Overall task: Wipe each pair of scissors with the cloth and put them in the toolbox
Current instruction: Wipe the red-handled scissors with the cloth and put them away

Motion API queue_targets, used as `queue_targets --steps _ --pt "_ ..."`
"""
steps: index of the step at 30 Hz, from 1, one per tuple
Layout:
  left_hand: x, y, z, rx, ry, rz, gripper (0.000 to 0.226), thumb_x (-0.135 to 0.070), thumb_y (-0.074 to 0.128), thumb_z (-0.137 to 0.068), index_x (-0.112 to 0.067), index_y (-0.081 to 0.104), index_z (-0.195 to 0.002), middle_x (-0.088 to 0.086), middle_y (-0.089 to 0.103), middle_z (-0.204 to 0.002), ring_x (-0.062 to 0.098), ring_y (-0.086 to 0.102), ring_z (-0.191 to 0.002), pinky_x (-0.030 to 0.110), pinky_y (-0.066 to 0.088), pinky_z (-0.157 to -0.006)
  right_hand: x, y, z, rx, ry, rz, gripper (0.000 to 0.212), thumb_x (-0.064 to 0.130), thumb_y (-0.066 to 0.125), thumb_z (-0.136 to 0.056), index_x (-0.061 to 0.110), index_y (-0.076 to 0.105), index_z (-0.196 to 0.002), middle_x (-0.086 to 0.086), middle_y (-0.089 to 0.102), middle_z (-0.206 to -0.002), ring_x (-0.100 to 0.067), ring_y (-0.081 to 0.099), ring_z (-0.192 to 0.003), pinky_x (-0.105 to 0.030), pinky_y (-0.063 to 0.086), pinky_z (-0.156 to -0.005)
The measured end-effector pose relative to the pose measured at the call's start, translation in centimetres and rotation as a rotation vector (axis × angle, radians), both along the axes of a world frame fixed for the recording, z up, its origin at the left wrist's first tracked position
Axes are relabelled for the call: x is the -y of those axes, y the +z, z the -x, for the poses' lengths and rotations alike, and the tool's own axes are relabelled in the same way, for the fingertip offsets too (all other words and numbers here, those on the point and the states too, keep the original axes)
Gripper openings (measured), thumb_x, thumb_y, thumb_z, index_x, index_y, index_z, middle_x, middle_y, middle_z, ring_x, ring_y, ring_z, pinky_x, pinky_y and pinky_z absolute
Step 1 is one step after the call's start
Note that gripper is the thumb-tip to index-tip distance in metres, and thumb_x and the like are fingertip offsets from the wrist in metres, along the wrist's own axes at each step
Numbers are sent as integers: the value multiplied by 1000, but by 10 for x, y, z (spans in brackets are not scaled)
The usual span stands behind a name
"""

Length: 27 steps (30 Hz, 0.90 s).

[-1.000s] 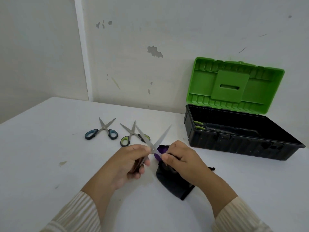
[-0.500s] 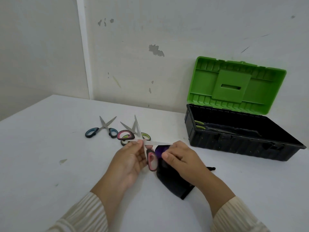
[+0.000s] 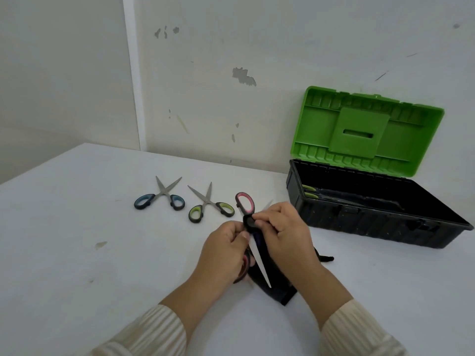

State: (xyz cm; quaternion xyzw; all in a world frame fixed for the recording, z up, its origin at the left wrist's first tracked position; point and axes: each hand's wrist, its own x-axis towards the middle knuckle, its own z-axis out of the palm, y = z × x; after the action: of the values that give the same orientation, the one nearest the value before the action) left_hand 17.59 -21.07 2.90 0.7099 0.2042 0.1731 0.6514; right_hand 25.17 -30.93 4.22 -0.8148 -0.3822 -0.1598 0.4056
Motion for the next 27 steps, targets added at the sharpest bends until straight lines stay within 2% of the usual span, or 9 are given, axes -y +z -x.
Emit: queue_targets --steps 2,4,7,10,14,18,21,24,27 --pt "0 -1 0 8 15 -40 16 -14 48 -96 -8 61 -90 4 58 -58 11 51 -46 21 40 -47 -2 -1 6 -7 35 26 15 6 61 -84 11 71 -94 12 47 -84 6 48 -77 1 36 -72" --pt "0 -1 0 20 22 -54 14 -13 48 -96 -7 60 -92 2 54 -57 8 48 -43 17 38 -42 -2 -2 6 -21 39 20 15 9 60 -85 13 71 -94 17 45 -83 9 48 -77 1 35 -72" --pt "3 -1 1 38 6 -44 11 -11 47 -96 -10 58 -97 2 54 -63 12 55 -50 16 44 -45 1 0 -4 -23 -58 -32 16 6 59 -85 13 72 -91 6 49 -86 6 49 -77 1 36 -71" --pt "1 -1 1 38 12 -68 14 -8 46 -96 -9 59 -96 2 56 -63 4 49 -43 19 43 -46 0 -5 3 -47 7 7 14 7 60 -84 13 71 -92 10 48 -83 7 50 -78 1 36 -70" --pt "2 -2 1 47 0 -68 10 -11 47 -96 -10 58 -97 3 51 -61 15 53 -51 22 46 -49 1 -3 -7 -26 -78 -56 15 6 61 -84 14 71 -91 3 52 -86 0 53 -76 -1 38 -70" --pt "0 -3 1 57 -10 -101 13 -7 46 -95 -5 60 -95 4 51 -60 3 43 -38 16 39 -42 1 -9 3 14 -1 5 14 6 61 -83 13 71 -90 4 51 -85 2 50 -76 0 37 -70" --pt "0 -4 1 55 -24 -129 11 -9 48 -96 -5 59 -97 6 53 -68 1 44 -41 12 42 -44 5 -4 -16 -14 -138 -69 14 5 62 -82 12 72 -87 -3 56 -87 1 47 -72 5 31 -72" --pt "4 -4 2 53 -60 -143 11 -12 48 -96 -11 59 -97 1 52 -64 2 47 -42 15 48 -47 25 8 -34 -99 -335 -168 14 10 60 -85 15 71 -91 -5 58 -93 -11 54 -87 9 26 -73" --pt "1 -5 -1 36 -50 -148 12 -14 49 -96 -12 61 -96 14 61 -73 13 55 -55 22 53 -54 28 9 -18 -43 -289 -201 13 11 61 -84 17 71 -90 1 54 -91 -4 51 -85 7 28 -74"
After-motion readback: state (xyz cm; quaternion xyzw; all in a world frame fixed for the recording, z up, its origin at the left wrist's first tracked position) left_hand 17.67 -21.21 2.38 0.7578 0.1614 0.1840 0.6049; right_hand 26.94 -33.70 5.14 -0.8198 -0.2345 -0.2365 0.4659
